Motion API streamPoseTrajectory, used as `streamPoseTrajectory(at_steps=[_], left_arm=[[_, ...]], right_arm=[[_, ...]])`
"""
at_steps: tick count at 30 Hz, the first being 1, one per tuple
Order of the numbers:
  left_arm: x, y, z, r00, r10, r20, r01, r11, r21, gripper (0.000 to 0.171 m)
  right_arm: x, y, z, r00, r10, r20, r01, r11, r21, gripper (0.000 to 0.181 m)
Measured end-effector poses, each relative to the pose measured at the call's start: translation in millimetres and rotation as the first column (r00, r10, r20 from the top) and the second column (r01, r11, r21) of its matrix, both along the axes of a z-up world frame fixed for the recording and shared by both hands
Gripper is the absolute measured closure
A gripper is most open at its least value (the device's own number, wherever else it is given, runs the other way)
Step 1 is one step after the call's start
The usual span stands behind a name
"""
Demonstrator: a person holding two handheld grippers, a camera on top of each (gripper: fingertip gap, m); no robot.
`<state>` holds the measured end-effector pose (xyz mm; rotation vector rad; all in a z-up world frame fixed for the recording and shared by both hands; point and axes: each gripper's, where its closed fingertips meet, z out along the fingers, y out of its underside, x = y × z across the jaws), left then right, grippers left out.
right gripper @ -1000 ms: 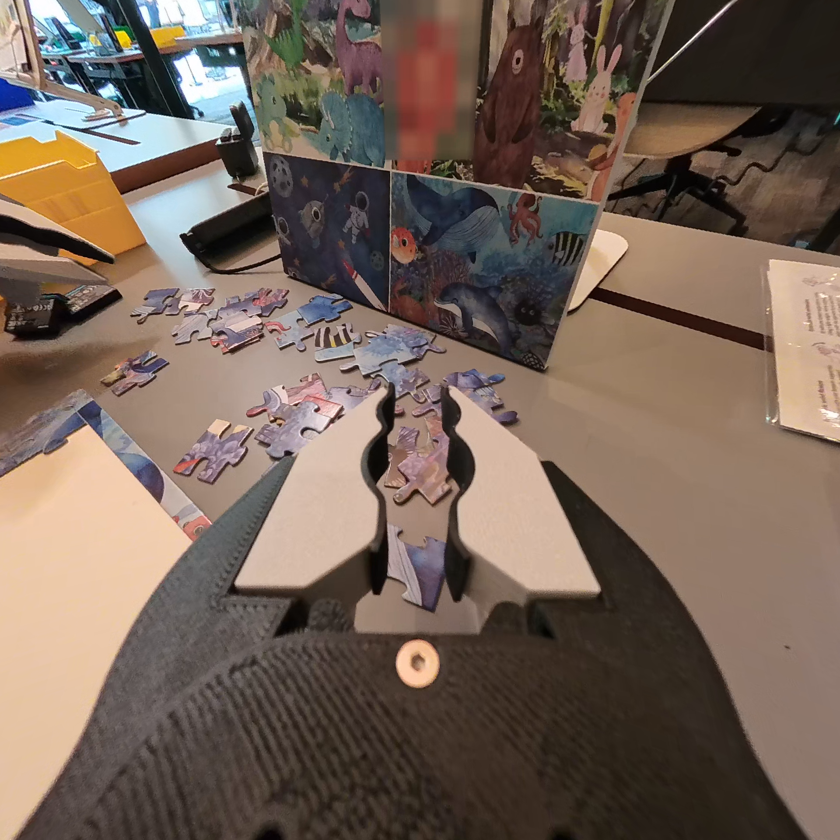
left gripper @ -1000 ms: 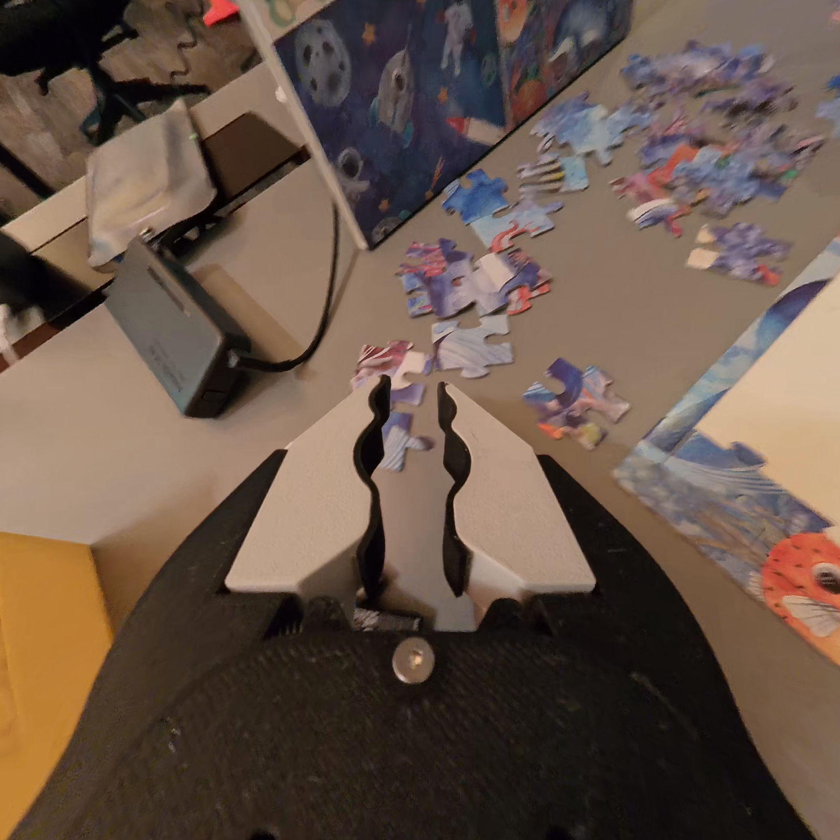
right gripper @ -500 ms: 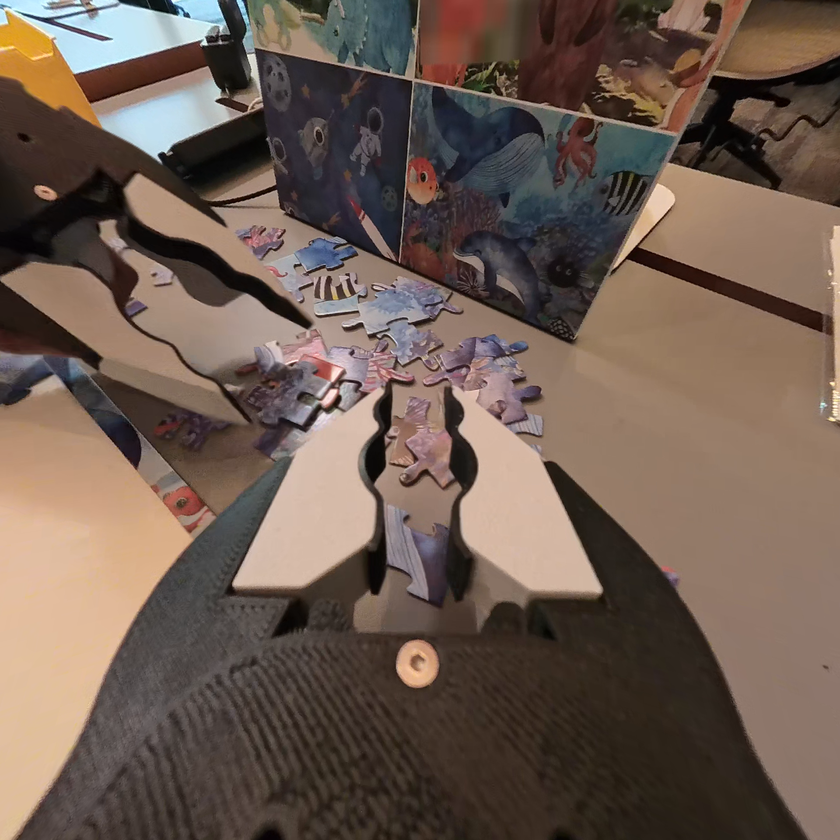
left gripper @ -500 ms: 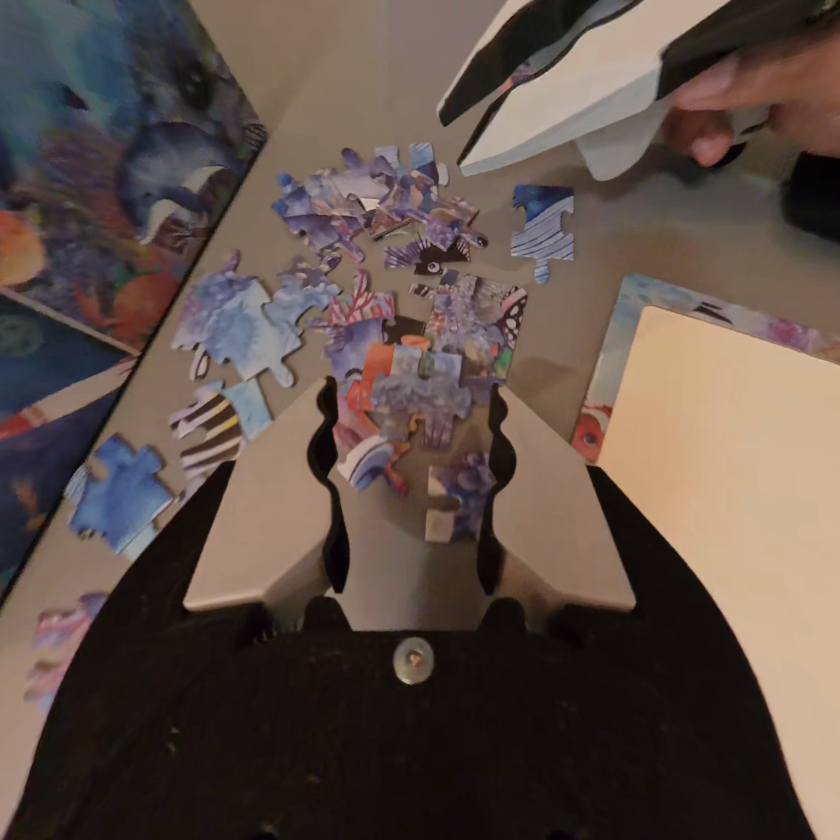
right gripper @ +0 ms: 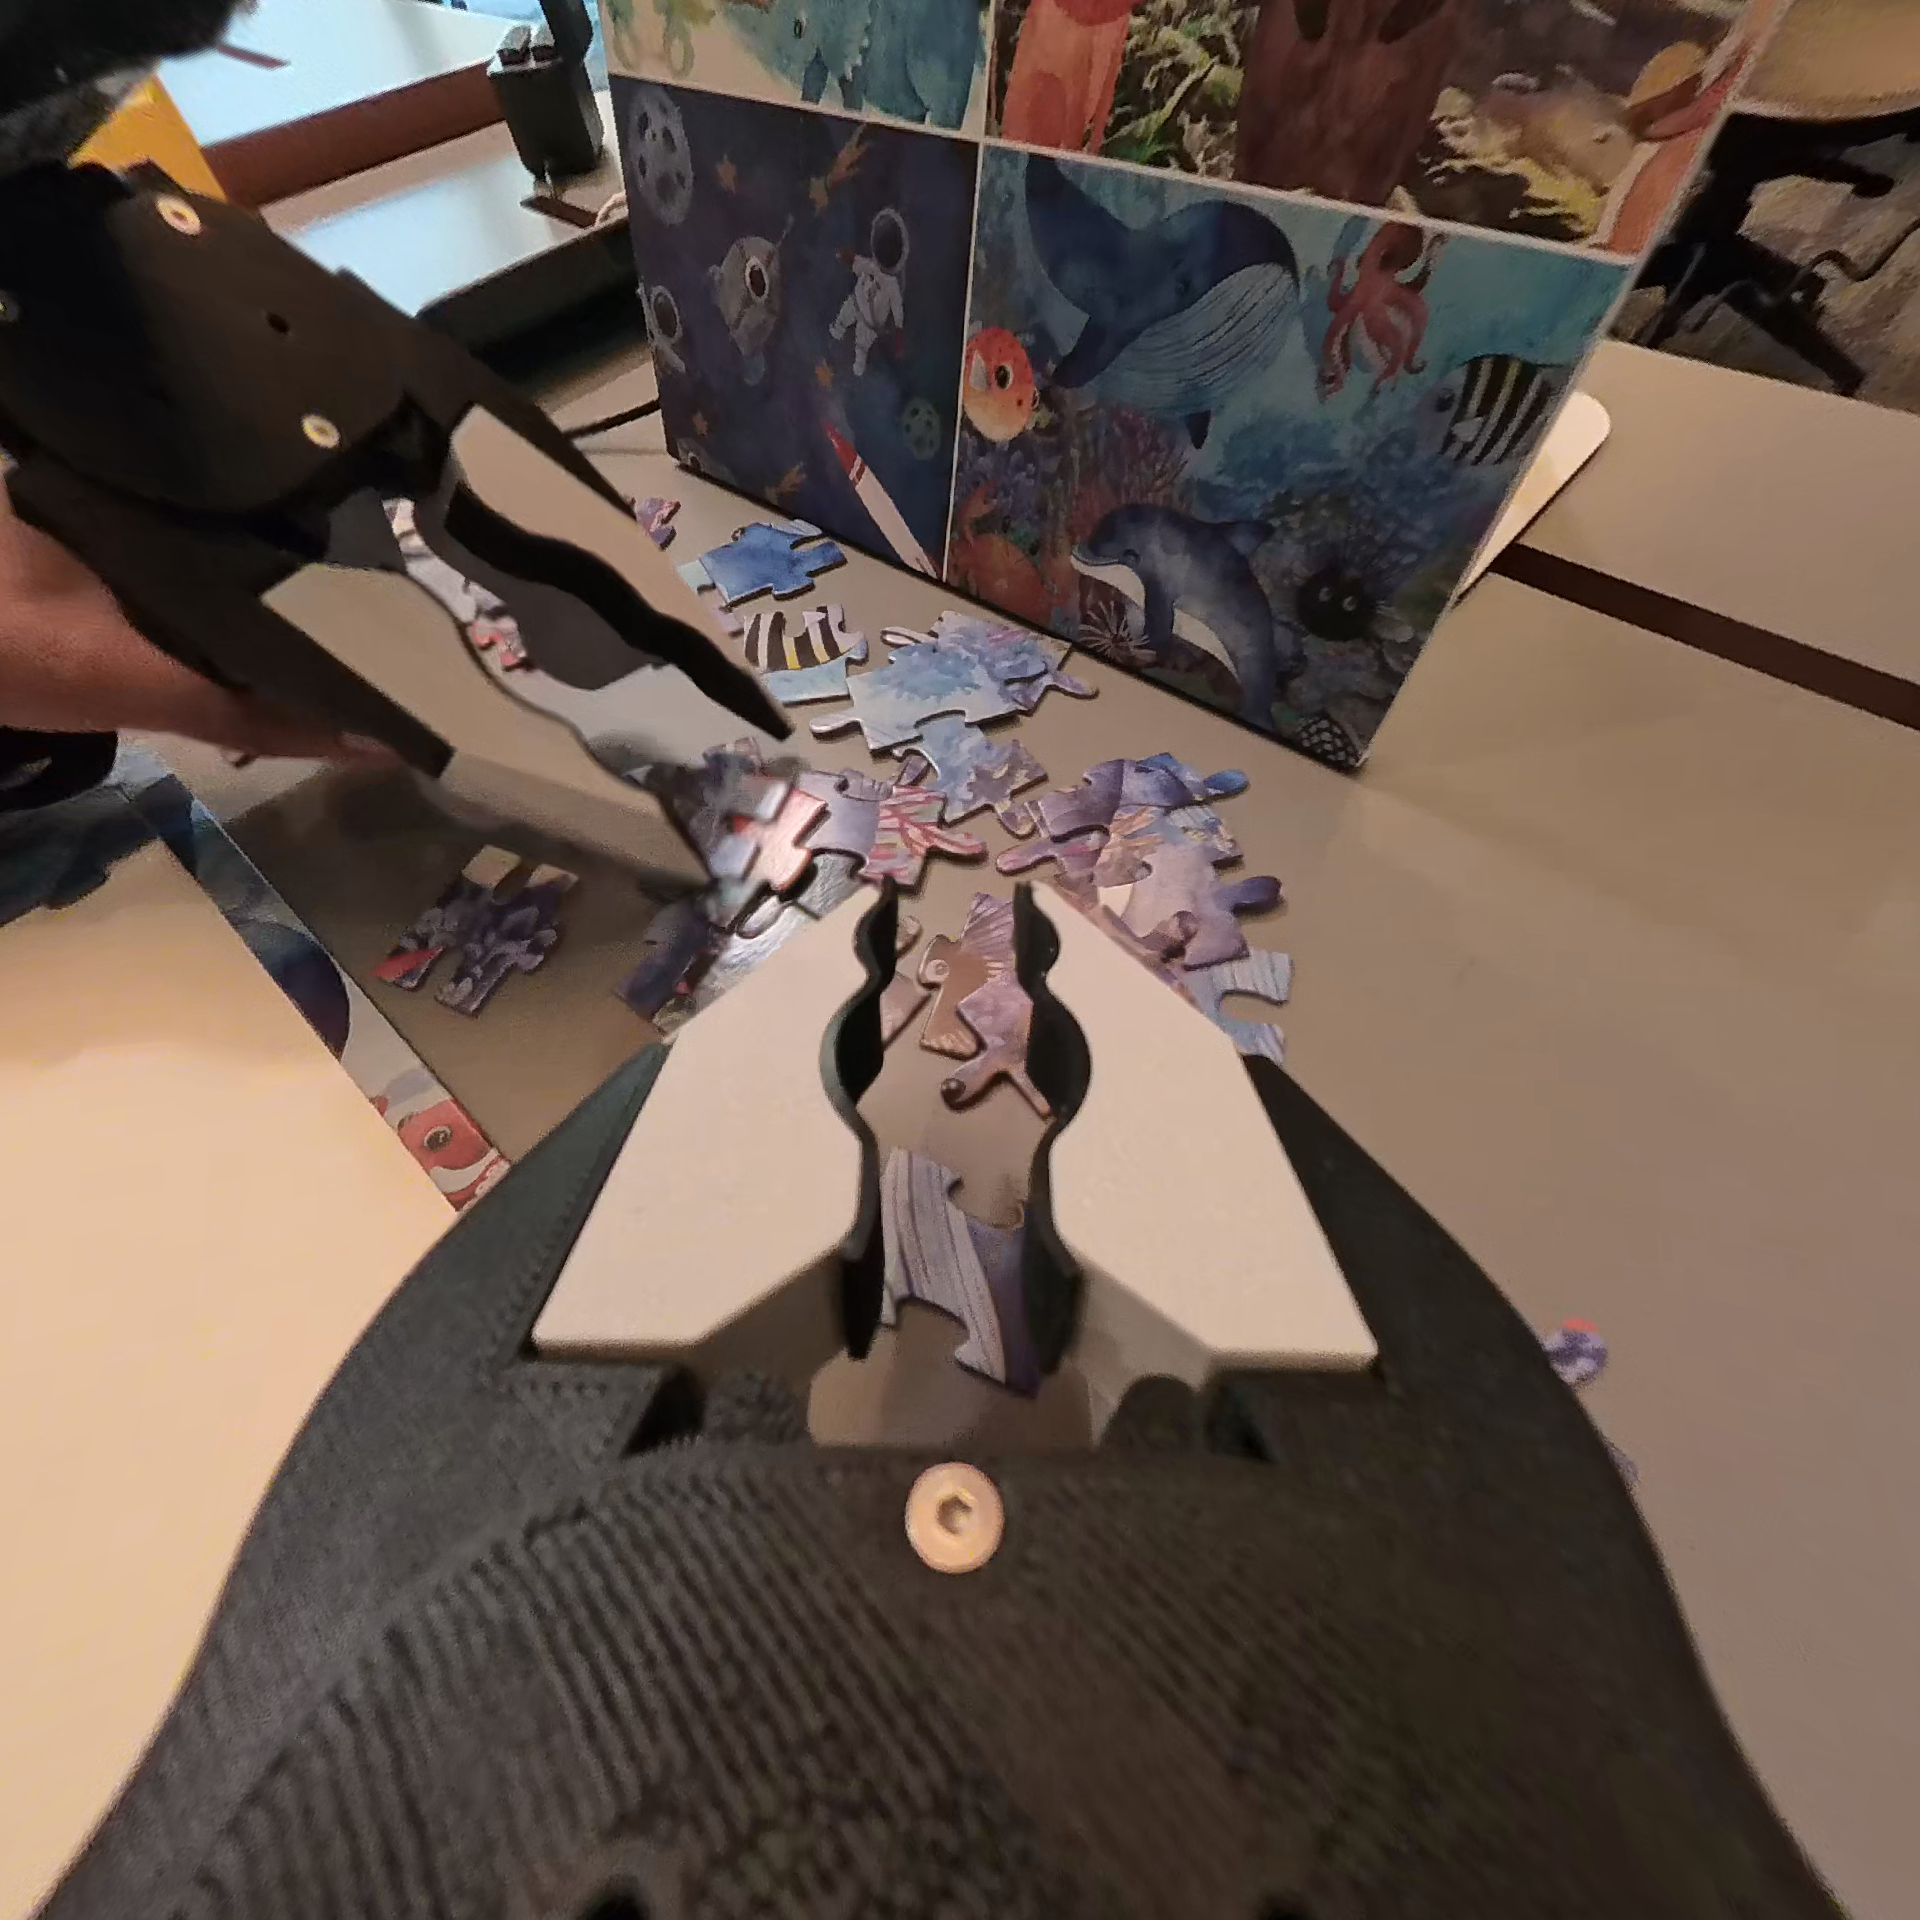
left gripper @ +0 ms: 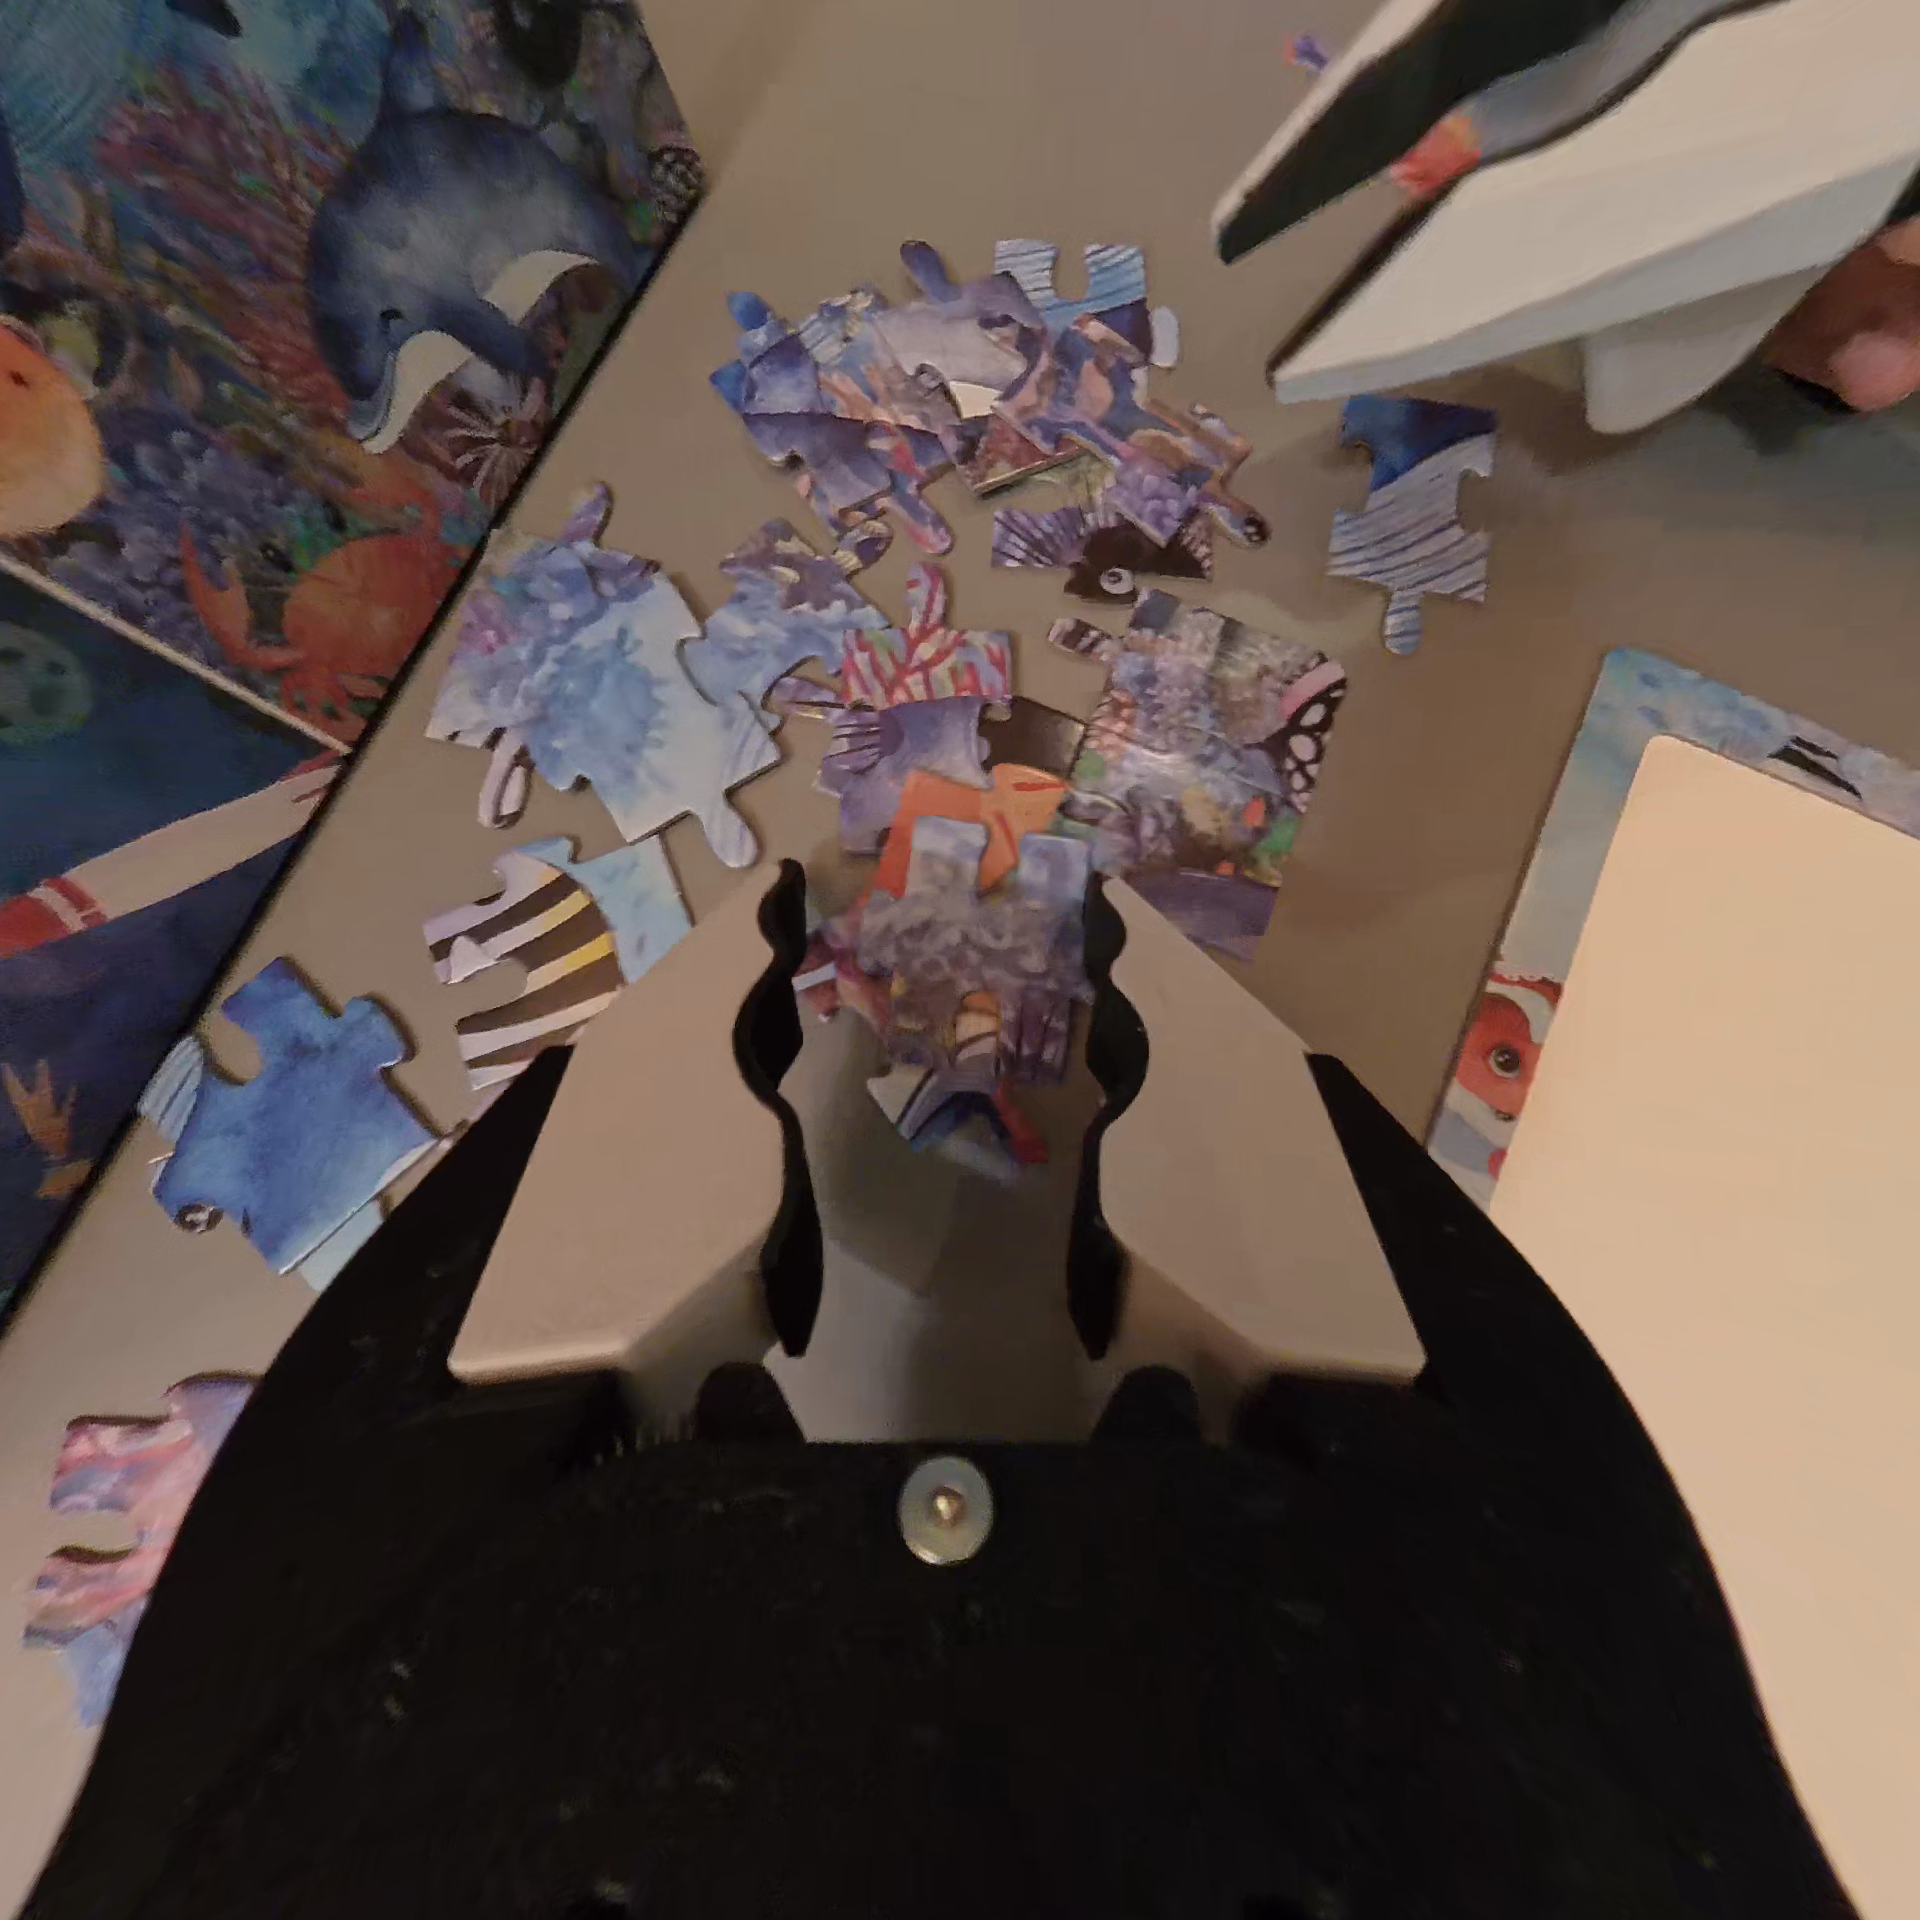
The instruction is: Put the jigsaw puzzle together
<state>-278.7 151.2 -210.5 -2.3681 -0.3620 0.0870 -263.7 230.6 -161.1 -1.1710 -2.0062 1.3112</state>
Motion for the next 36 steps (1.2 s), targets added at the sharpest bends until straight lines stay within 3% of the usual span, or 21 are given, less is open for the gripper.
streamPoseTrajectory(at_steps=[3, 6, 11, 17, 20, 23, 26, 28, 31, 33, 36], left_arm=[[-31.3, -16.1, 3.1, 0.984, 0.129, -0.121, -0.134, 0.991, -0.029, 0.133], [-52.7, -29.2, 13.6, 0.952, 0.216, -0.217, -0.223, 0.975, -0.009, 0.132], [-18.5, 4.3, 30.1, 0.991, 0.105, -0.081, -0.092, 0.984, 0.15, 0.121], [-25.5, 21.8, 3.9, 0.979, 0.071, -0.189, -0.075, 0.997, -0.013, 0.119], [-31.5, 22.5, 3.5, 0.969, 0.06, -0.242, -0.072, 0.997, -0.041, 0.117], [-45.1, 13.8, 5.7, 0.946, 0.089, -0.311, -0.117, 0.991, -0.07, 0.12], [-71.8, -6.0, 8.2, 0.889, 0.18, -0.421, -0.242, 0.965, -0.099, 0.125], [-76.8, -12.0, 9.5, 0.88, 0.208, -0.428, -0.27, 0.959, -0.09, 0.125], [-52.1, 4.8, 14.9, 0.937, 0.136, -0.322, -0.153, 0.988, -0.028, 0.125], [-19.6, 21.8, 15.4, 0.981, 0.011, -0.191, -0.009, 1.0, 0.01, 0.125], [25.3, 38.5, 17.0, 0.984, -0.176, -0.025, 0.177, 0.982, 0.072, 0.119]], right_arm=[[0.4, -3.4, -6.0, 1.0, 0.009, 0.013, -0.009, 0.999, 0.034, 0.16], [1.0, -6.6, -7.5, 1.0, 0.016, 0.014, -0.017, 0.998, 0.054, 0.161], [1.5, -8.3, -6.2, 1.0, 0.019, 0.008, -0.019, 0.998, 0.059, 0.161], [1.0, -6.2, -4.5, 1.0, 0.011, 0.001, -0.011, 0.998, 0.058, 0.161], [0.7, -5.4, -3.9, 1.0, 0.009, -0.001, -0.009, 0.999, 0.052, 0.161], [1.0, -7.9, -5.1, 1.0, 0.017, 0.005, -0.017, 0.999, 0.051, 0.16], [1.3, -9.6, -9.6, 1.0, 0.022, 0.013, -0.023, 0.997, 0.079, 0.161], [1.2, -9.3, -10.6, 1.0, 0.021, 0.012, -0.022, 0.995, 0.097, 0.161], [1.0, -7.2, -7.1, 1.0, 0.014, 0.0, -0.014, 0.995, 0.096, 0.161], [0.8, -4.6, -3.2, 1.0, 0.006, -0.011, -0.005, 0.996, 0.085, 0.16], [0.9, -1.1, 2.0, 1.0, -0.004, -0.023, 0.006, 0.998, 0.07, 0.161]])
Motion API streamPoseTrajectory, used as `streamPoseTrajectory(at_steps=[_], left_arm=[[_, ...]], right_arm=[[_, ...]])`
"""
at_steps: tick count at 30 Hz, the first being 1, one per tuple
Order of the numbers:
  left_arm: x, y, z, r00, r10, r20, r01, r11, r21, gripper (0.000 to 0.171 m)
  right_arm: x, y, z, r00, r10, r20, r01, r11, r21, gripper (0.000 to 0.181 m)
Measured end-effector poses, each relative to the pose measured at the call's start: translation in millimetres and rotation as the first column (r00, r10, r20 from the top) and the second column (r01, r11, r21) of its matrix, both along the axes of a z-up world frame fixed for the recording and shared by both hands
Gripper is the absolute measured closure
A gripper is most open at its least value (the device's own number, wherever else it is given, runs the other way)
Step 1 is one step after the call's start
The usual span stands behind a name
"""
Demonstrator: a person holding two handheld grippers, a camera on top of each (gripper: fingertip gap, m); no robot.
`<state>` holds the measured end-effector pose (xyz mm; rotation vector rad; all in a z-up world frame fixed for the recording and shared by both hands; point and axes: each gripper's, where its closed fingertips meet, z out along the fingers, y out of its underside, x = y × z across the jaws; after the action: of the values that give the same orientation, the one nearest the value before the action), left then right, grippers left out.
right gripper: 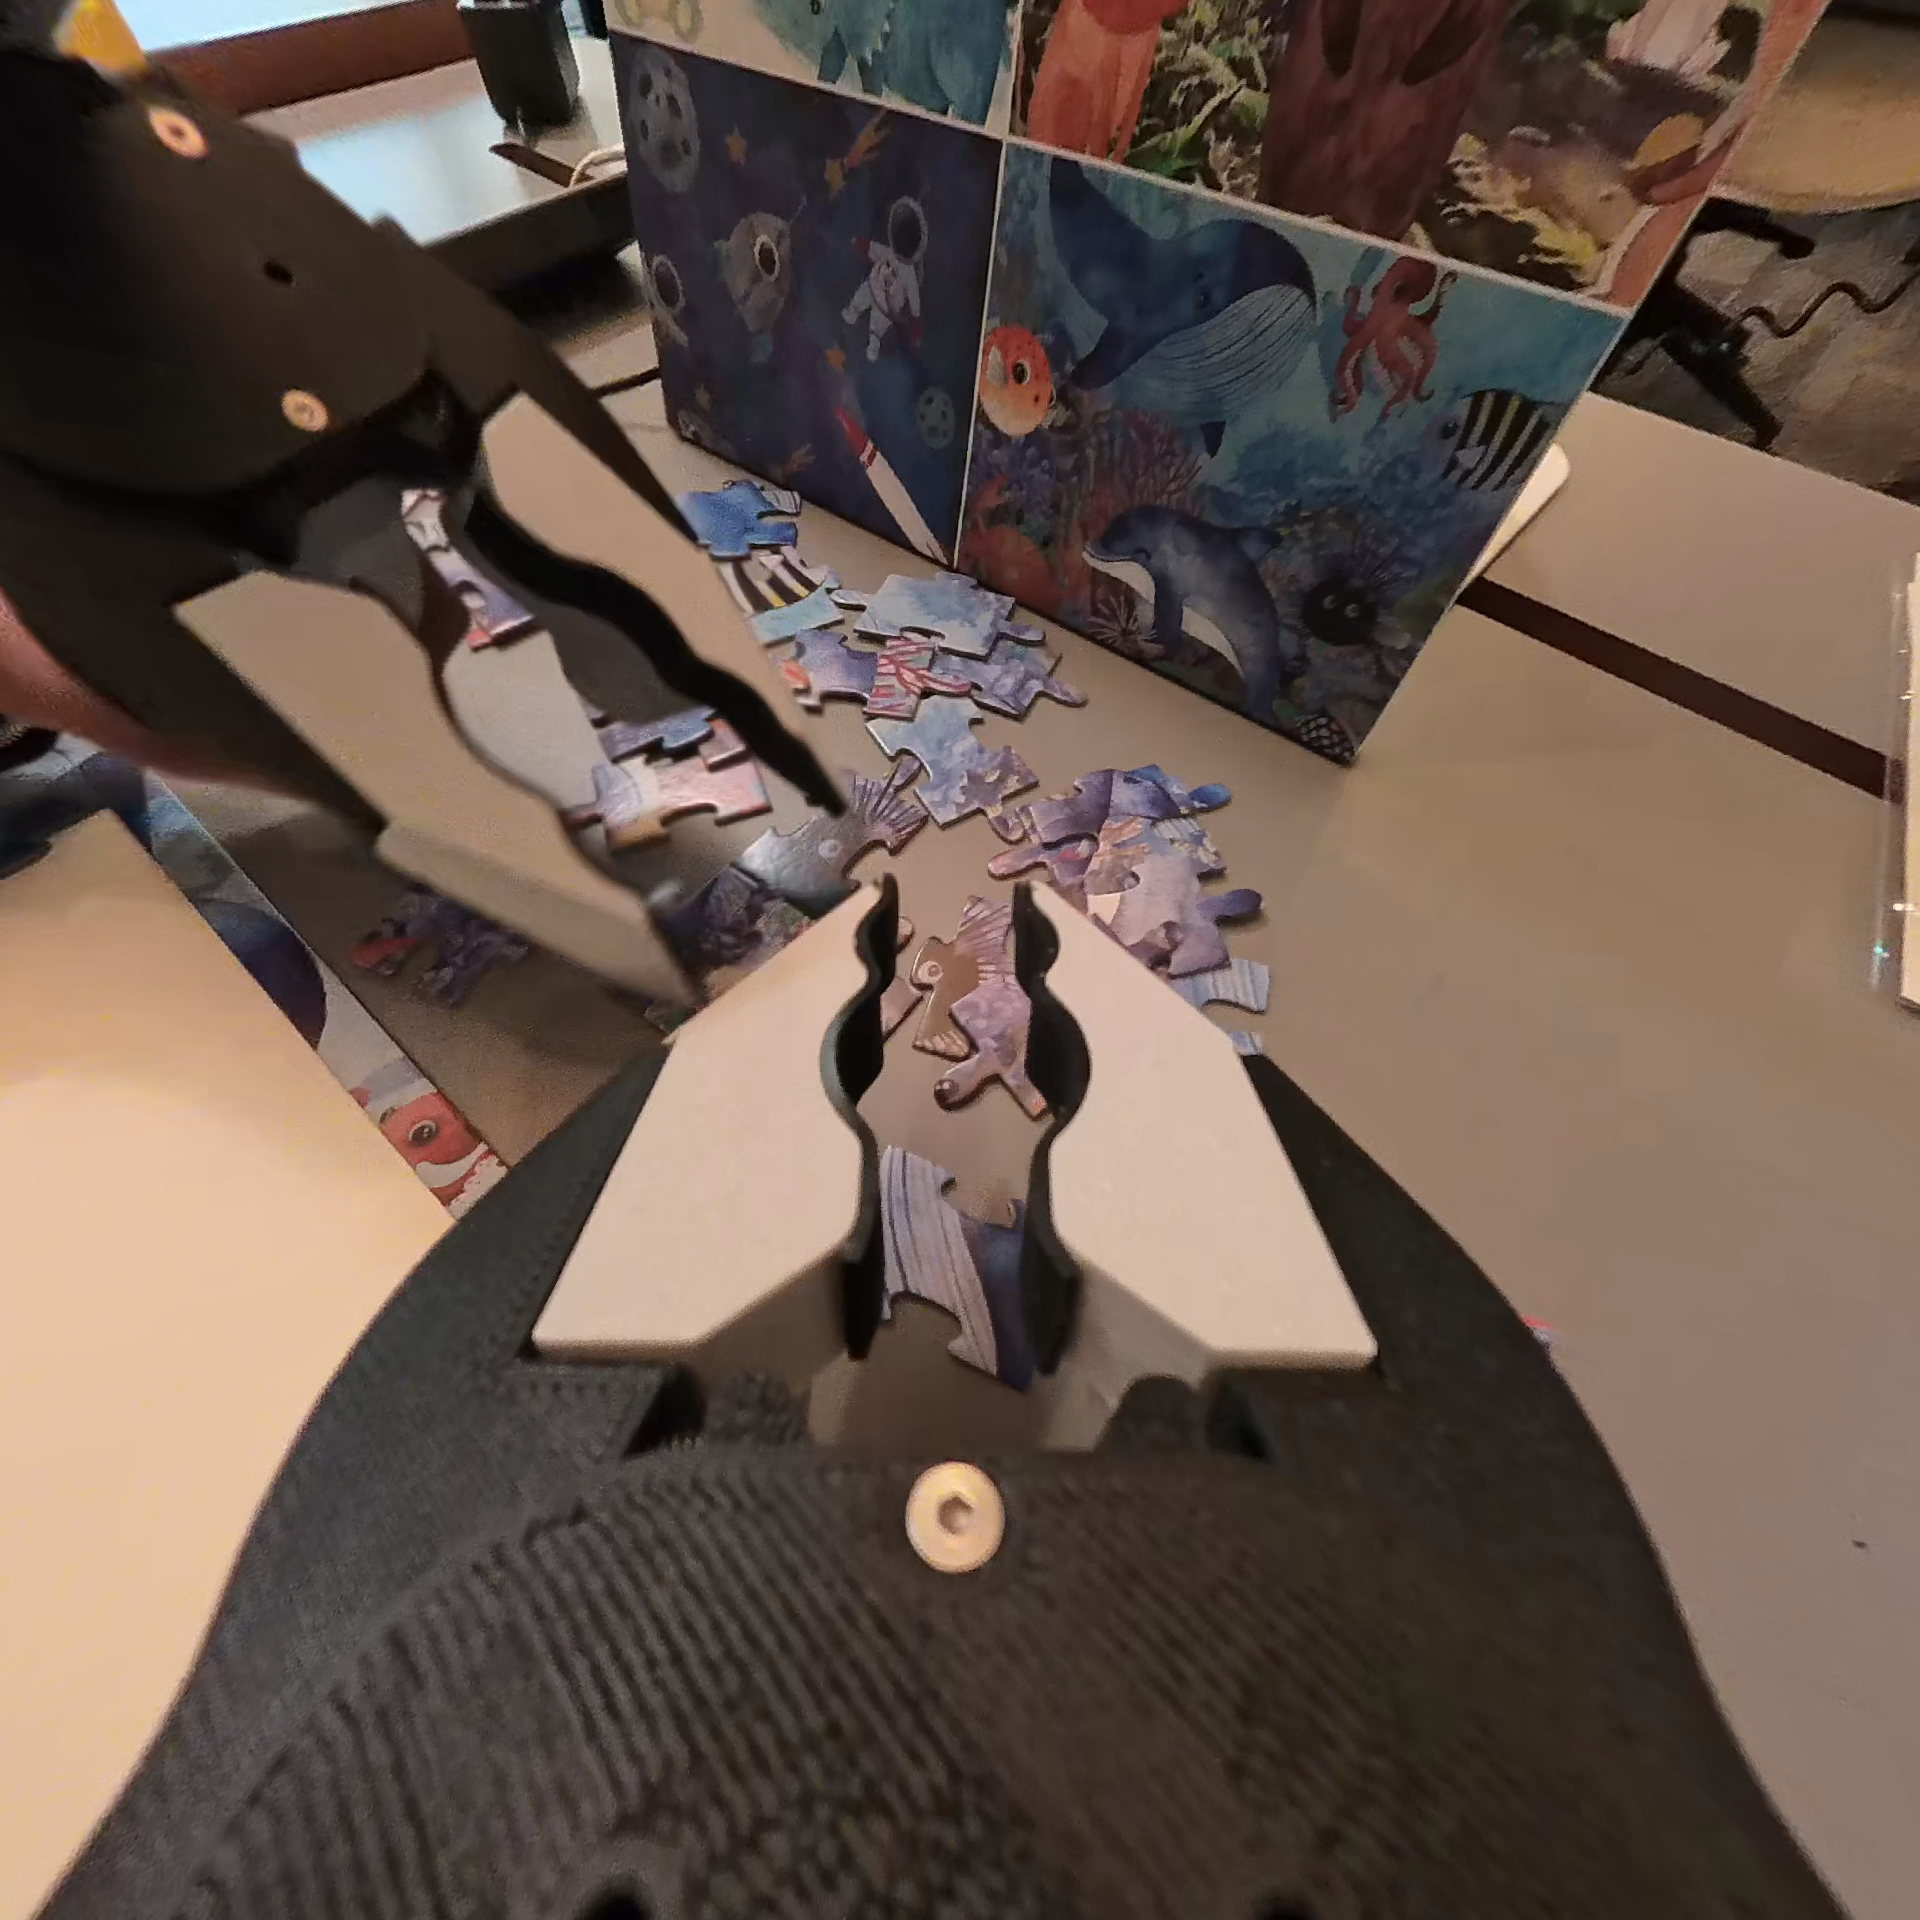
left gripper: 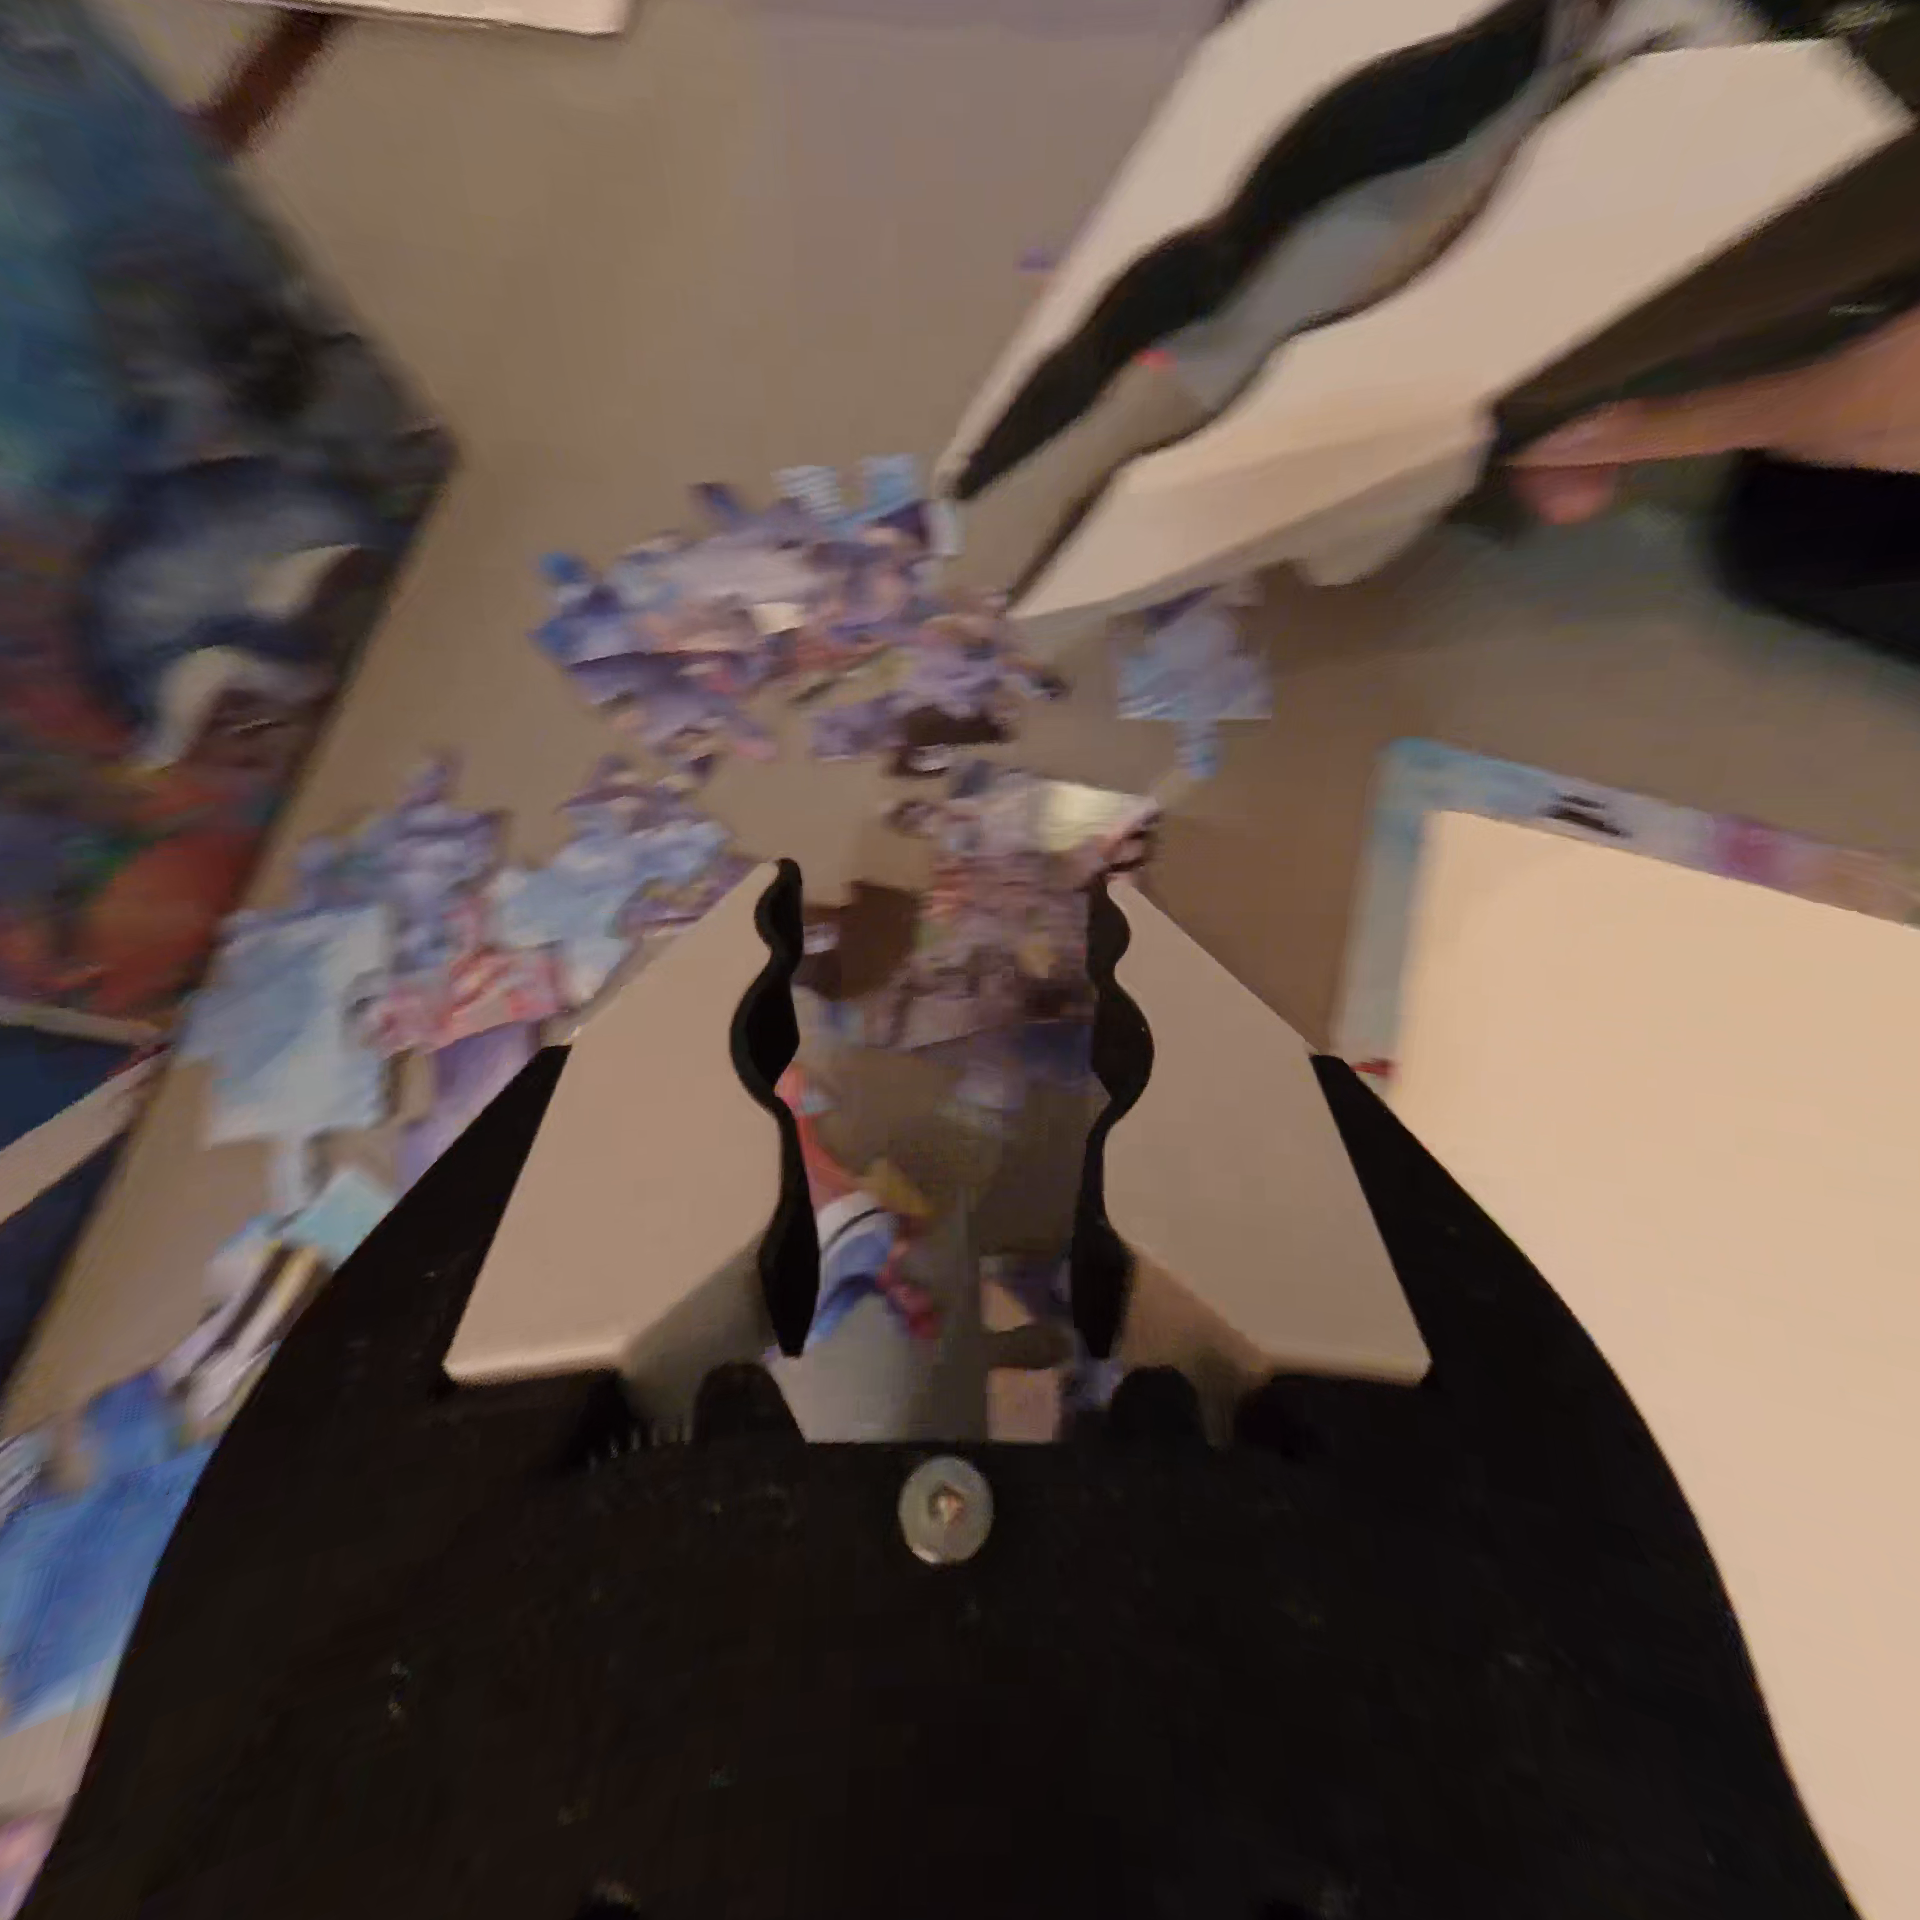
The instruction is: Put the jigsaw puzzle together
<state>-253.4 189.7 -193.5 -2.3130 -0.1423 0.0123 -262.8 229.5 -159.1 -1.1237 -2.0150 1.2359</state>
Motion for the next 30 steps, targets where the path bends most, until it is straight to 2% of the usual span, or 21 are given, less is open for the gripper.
streamPoseTrajectory(at_steps=[3, 6, 9, 10, 12, 22, 27, 28, 30], left_arm=[[19.7, 6.8, -3.7, 0.995, -0.085, 0.056, 0.084, 0.996, 0.013, 0.103], [11.4, 6.2, -22.6, 0.999, -0.047, 0.006, 0.047, 0.996, -0.073, 0.095], [10.8, 9.2, -25.0, 0.999, -0.044, -0.003, 0.043, 0.996, -0.076, 0.093], [12.0, 8.7, -24.9, 0.999, -0.052, -0.002, 0.052, 0.995, -0.08, 0.097], [16.9, 5.9, -23.6, 0.997, -0.081, -0.002, 0.08, 0.992, -0.095, 0.126], [22.2, 3.7, -19.2, 0.993, -0.112, -0.035, 0.108, 0.988, -0.113, 0.127], [29.9, 2.6, 10.2, 0.992, -0.12, -0.036, 0.117, 0.991, -0.062, 0.127], [34.8, 2.0, 19.1, 0.991, -0.129, -0.034, 0.127, 0.991, -0.048, 0.141], [47.9, 2.1, 38.3, 0.989, -0.146, -0.031, 0.146, 0.989, -0.007, 0.143]], right_arm=[[0.5, 0.6, 3.8, 1.0, -0.002, -0.011, 0.002, 1.0, -0.006, 0.16], [0.9, -0.5, 4.8, 1.0, 0.0, -0.016, 0.0, 1.0, 0.0, 0.16], [1.0, -1.1, 4.2, 1.0, 0.002, -0.017, -0.002, 1.0, 0.009, 0.16], [1.1, -1.0, 4.0, 1.0, 0.002, -0.017, -0.002, 1.0, 0.01, 0.16], [0.8, -0.5, 3.6, 1.0, 0.001, -0.016, 0.0, 1.0, 0.009, 0.16], [0.4, 2.8, 5.6, 1.0, -0.009, -0.024, 0.009, 1.0, 0.005, 0.16], [-0.5, 11.4, 11.2, 0.999, -0.033, -0.04, 0.033, 0.999, -0.007, 0.16], [-0.7, 13.9, 13.3, 0.998, -0.041, -0.045, 0.04, 0.999, -0.012, 0.16], [-0.7, 18.6, 18.0, 0.997, -0.055, -0.056, 0.054, 0.998, -0.027, 0.16]])
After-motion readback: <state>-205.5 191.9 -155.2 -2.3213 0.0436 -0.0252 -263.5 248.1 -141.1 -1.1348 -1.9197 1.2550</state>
